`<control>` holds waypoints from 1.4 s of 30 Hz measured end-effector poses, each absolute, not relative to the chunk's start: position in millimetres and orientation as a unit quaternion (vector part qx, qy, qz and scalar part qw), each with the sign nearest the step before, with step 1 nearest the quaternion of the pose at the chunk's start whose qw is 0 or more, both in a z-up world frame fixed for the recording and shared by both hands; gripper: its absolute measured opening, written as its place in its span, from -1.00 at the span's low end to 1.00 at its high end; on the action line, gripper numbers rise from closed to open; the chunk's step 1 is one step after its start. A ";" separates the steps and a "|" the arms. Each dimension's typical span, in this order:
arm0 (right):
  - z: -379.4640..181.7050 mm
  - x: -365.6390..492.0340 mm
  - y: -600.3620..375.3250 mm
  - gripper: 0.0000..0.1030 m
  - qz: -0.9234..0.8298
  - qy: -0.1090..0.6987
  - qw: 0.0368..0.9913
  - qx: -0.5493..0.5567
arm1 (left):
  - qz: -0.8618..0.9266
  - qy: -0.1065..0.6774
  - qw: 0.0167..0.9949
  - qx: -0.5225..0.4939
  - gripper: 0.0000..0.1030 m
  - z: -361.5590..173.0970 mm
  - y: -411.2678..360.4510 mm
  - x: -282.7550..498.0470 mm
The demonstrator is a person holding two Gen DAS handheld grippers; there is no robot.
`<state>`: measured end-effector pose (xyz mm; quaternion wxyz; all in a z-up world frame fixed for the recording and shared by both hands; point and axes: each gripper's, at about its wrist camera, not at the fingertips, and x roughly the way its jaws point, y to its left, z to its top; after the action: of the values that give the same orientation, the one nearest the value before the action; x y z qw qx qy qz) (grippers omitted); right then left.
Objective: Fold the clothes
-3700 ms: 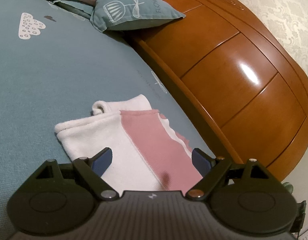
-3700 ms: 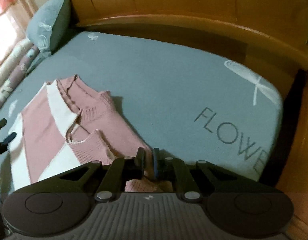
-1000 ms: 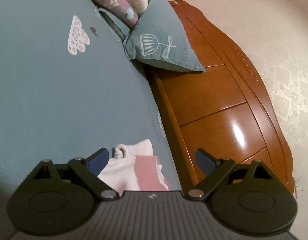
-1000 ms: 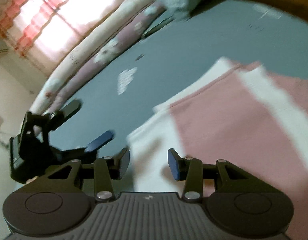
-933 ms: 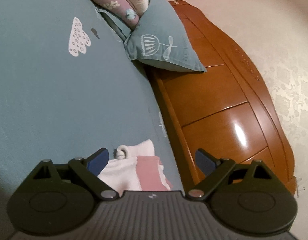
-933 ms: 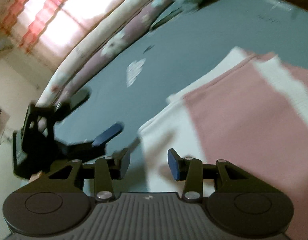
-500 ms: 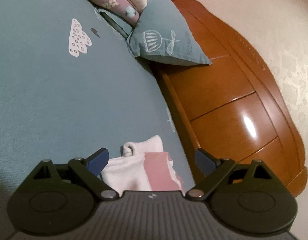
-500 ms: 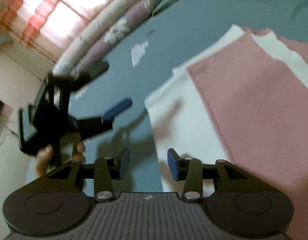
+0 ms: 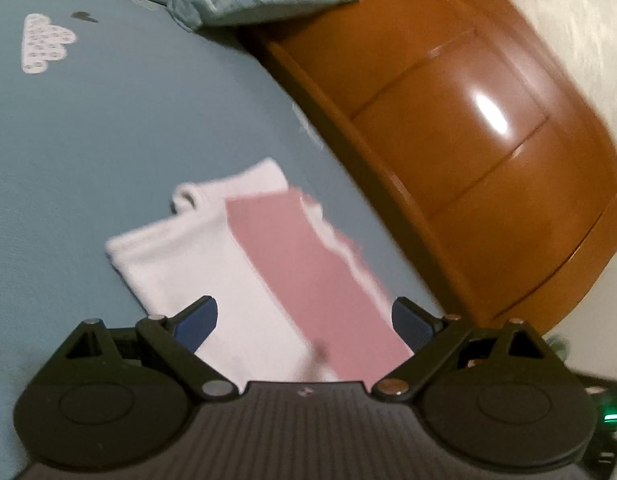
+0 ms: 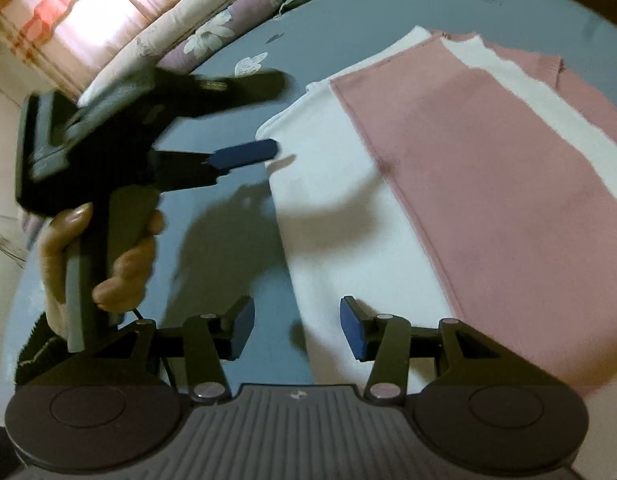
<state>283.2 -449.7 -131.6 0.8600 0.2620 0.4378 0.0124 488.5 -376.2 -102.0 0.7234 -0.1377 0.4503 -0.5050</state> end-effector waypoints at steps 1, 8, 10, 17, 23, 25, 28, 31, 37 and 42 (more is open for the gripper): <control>-128.7 279.7 -445.9 0.03 0.009 0.437 0.863 0.253 | -0.503 0.457 0.723 -0.126 0.83 -105.2 -381.9 485.8; -120.7 249.7 -427.8 0.22 -0.053 0.441 0.879 0.176 | -0.526 0.438 0.725 -0.079 0.83 -98.1 -393.8 467.3; -127.2 244.0 -426.2 0.22 -0.059 0.445 0.876 0.175 | -0.530 0.444 0.720 -0.061 0.83 -102.2 -401.2 462.9; -122.1 221.3 -422.9 0.22 -0.076 0.428 0.882 0.185 | -0.529 0.426 0.733 -0.032 0.84 -95.9 -410.2 446.2; -108.4 182.2 -434.6 0.22 -0.100 0.400 0.886 0.212 | -0.538 0.418 0.732 -0.009 0.84 -78.9 -421.1 408.8; -109.4 165.6 -446.6 0.22 -0.105 0.390 0.879 0.252 | -0.537 0.430 0.726 -0.004 0.84 -78.0 -422.5 392.9; -117.3 143.2 -458.6 0.22 -0.113 0.383 0.867 0.299 | -0.534 0.430 0.728 0.005 0.84 -76.6 -422.0 369.4; -130.4 128.7 -466.6 0.22 -0.132 0.389 0.849 0.332 | -0.521 0.435 0.735 0.001 0.84 -76.3 -417.5 356.7; -111.6 103.2 -460.7 0.32 -0.126 0.340 0.857 0.366 | -0.465 0.339 0.817 0.037 0.84 -37.5 -377.0 316.2; -75.5 96.2 -423.5 0.38 -0.118 0.331 0.886 0.304 | -0.440 0.243 0.859 0.093 0.95 7.7 -320.7 250.2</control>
<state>96.2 -423.5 -75.5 0.8856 0.3041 0.3308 -0.1176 250.2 -320.7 7.7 0.8592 0.0928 0.2431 -0.4405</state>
